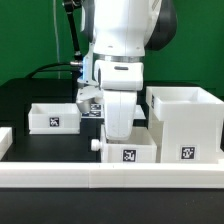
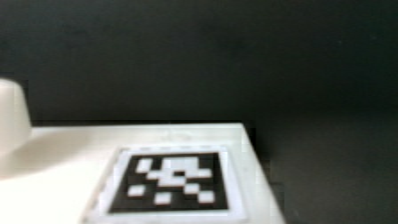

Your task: Assemble drawer

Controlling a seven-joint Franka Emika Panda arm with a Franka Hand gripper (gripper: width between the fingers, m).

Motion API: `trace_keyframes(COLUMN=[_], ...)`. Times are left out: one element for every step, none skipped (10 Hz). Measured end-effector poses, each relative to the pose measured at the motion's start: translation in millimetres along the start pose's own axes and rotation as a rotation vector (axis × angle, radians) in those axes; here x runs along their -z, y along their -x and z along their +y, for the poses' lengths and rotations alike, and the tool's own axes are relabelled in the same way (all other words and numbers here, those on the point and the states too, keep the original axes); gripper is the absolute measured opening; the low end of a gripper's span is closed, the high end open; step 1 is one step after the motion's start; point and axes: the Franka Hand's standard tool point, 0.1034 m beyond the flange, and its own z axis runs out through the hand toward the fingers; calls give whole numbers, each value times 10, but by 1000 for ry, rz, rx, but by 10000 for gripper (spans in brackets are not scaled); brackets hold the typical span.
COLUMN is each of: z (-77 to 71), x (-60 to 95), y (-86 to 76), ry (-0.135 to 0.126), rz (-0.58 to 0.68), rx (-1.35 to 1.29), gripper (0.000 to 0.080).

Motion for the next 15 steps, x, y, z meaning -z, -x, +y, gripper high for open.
trace_keyframes(z=[1, 1, 1, 2, -5, -12, -27, -31, -22, -14, -12, -6, 0, 0, -6], x=[1, 3, 3, -1, -6, -15, -24, -23, -15, -8, -8, -2, 4, 1, -4], y=[-33, -69, -58, 40, 67, 134, 282, 290, 211, 164, 117, 41, -31, -50, -36], ry=[0, -3, -5, -1, -2, -4, -6, -6, -4, -3, -5, -6, -5, -3, -5], rz=[-1, -3, -2, 4, 3, 8, 33, 50, 52, 54, 56, 59, 63, 64, 63], rx=[12, 21, 26, 21, 10, 46, 55, 39, 39, 37, 22, 9, 9, 12, 9], gripper=[42, 42, 42, 42, 42, 42, 42, 42, 42, 42, 42, 42, 42, 42, 42])
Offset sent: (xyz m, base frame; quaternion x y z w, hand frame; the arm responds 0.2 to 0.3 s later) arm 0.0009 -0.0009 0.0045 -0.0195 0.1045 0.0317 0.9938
